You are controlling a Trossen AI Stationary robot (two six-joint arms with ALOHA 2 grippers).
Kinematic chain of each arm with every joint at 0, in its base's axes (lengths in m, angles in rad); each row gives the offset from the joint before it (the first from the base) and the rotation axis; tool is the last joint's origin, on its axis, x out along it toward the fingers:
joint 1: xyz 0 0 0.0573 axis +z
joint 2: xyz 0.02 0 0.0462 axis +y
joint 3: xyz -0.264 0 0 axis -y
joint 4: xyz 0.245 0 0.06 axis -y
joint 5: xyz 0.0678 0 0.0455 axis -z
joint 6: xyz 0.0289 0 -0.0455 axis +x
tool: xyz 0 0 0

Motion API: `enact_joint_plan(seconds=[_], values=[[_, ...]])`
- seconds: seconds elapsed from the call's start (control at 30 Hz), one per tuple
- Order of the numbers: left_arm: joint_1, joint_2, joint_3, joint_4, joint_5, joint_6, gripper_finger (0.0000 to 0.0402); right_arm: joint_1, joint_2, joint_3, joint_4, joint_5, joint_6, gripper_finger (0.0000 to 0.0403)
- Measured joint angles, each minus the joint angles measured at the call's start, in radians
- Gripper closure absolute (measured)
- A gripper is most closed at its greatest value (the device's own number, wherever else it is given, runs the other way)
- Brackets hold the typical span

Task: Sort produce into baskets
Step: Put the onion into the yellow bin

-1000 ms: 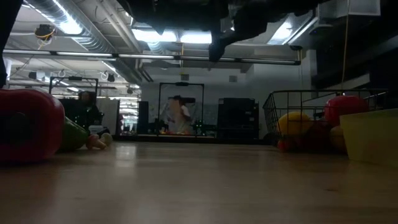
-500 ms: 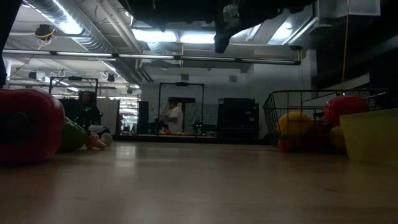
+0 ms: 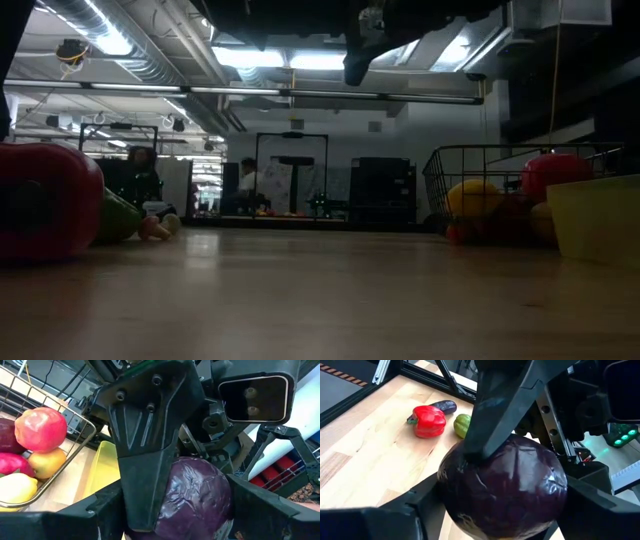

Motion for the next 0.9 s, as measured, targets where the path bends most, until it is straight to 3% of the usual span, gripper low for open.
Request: enact_joint_plan(seconds=[0.4, 0.9], values=[[0.001, 0.000, 0.000, -0.001, 0.006, 0.010, 0.0103, 0.000, 0.000, 0.000, 0.001, 0.000, 0.000, 0.0112], [0.018, 0.000, 0.001, -0.064, 0.027, 0.100, 0.0017, 0.004, -0.009, -0.001, -0.040, -0.013, 0.001, 0.0112]])
